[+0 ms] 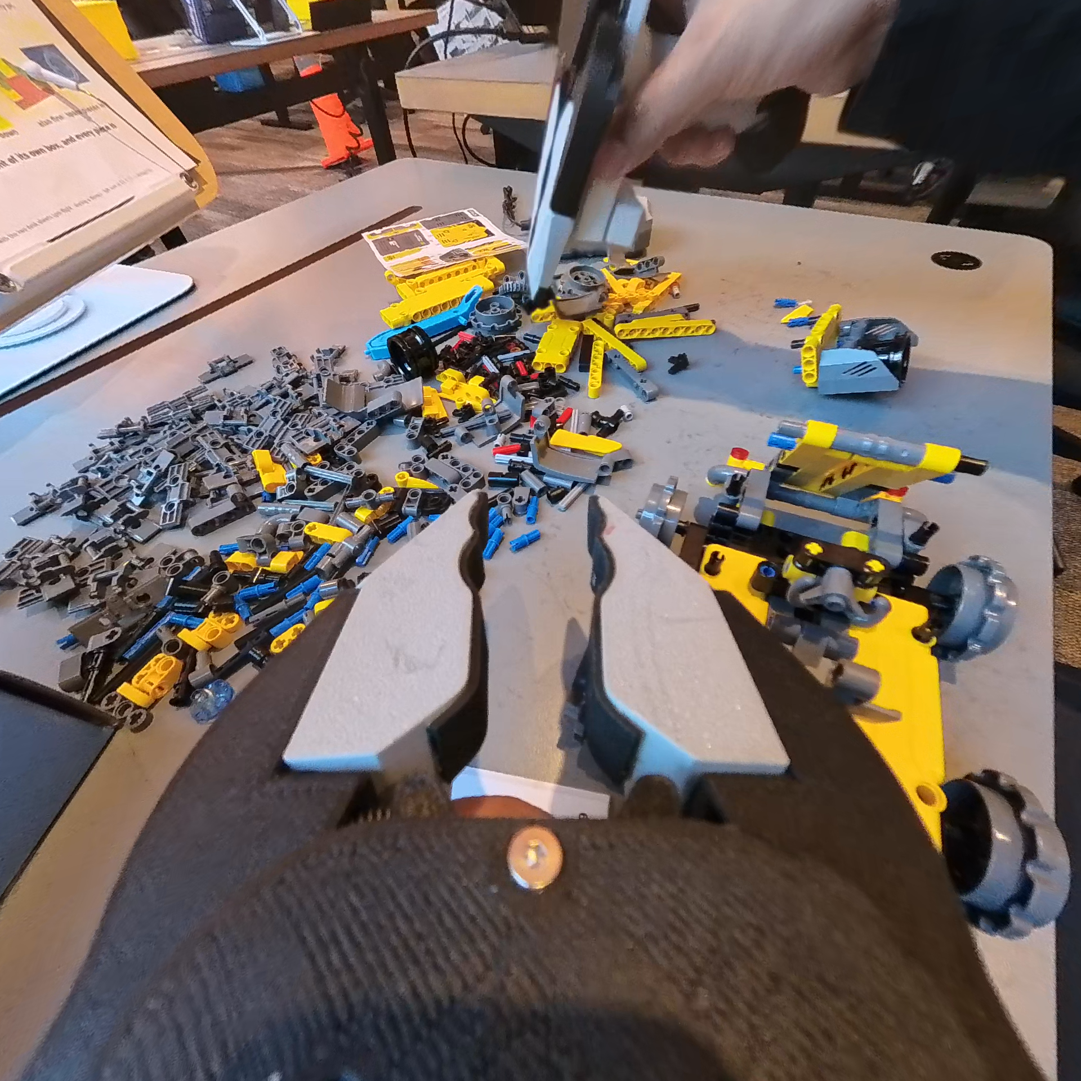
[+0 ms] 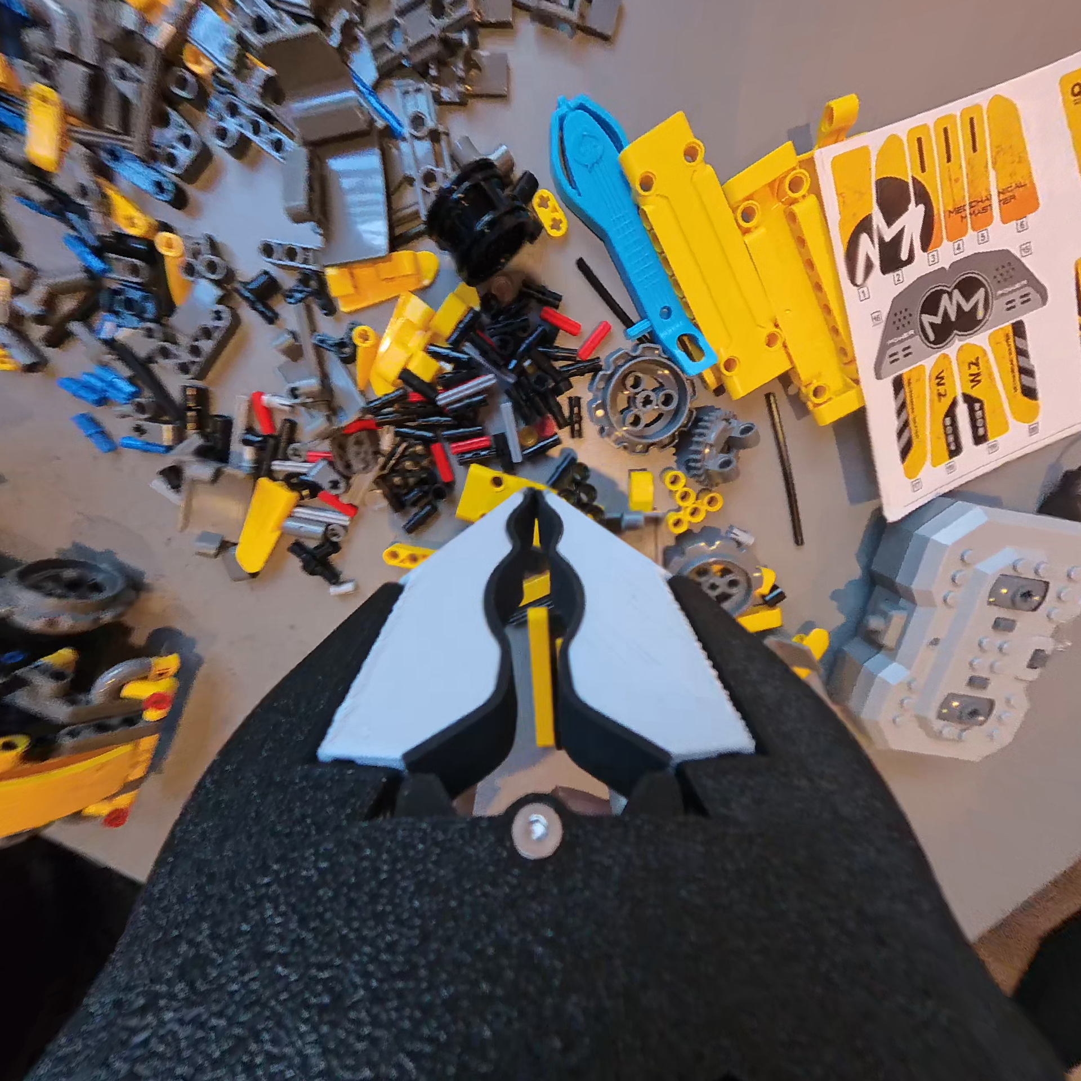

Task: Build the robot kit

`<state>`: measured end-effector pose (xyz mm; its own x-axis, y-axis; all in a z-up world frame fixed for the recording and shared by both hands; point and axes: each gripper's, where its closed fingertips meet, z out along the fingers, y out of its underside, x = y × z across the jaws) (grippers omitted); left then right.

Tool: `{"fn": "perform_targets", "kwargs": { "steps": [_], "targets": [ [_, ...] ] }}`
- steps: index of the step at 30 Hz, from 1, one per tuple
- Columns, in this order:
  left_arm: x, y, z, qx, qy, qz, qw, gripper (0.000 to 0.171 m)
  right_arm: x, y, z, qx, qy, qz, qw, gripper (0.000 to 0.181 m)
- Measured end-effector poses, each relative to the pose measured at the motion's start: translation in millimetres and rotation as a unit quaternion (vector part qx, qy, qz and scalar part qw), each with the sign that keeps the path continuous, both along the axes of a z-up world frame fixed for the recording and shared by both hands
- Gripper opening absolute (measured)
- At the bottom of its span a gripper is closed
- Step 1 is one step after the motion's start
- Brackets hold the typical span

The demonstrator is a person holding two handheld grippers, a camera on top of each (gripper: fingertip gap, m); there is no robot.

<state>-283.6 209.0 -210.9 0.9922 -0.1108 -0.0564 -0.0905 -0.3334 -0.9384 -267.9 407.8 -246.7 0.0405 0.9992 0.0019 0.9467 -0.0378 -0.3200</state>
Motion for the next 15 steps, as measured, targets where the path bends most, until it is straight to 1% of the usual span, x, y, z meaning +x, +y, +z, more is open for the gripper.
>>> {"fn": "perform_targets", "kwargs": {
  "steps": [4, 8, 11, 15],
  "targets": [
    [-0.1, -0.1, 0.2, 0.0, 0.0, 0.0, 1.0, 0.032, 12.8, -24.8, 23.6, -0.055, 0.042, 0.007, 0.998, 0.0],
    [1.0, 0.0, 0.1, 0.0, 0.001, -0.001, 1.0, 0.032, 39.9, -57.4, 39.7, -0.107, 0.072, 0.022, 0.991, 0.0],
    [1.0, 0.0, 0.2, 0.0, 0.002, -0.001, 1.0, 0.032, 65.2, -76.1, 39.5, -0.109, 0.071, 0.033, 0.991, 0.0],
    [-0.1, -0.3, 0.8, 0.002, -0.003, 0.001, 1.0, 0.032, 91.0, -98.5, 29.7, -0.113, 0.066, 0.042, 0.991, 0.0]
  ]
}}
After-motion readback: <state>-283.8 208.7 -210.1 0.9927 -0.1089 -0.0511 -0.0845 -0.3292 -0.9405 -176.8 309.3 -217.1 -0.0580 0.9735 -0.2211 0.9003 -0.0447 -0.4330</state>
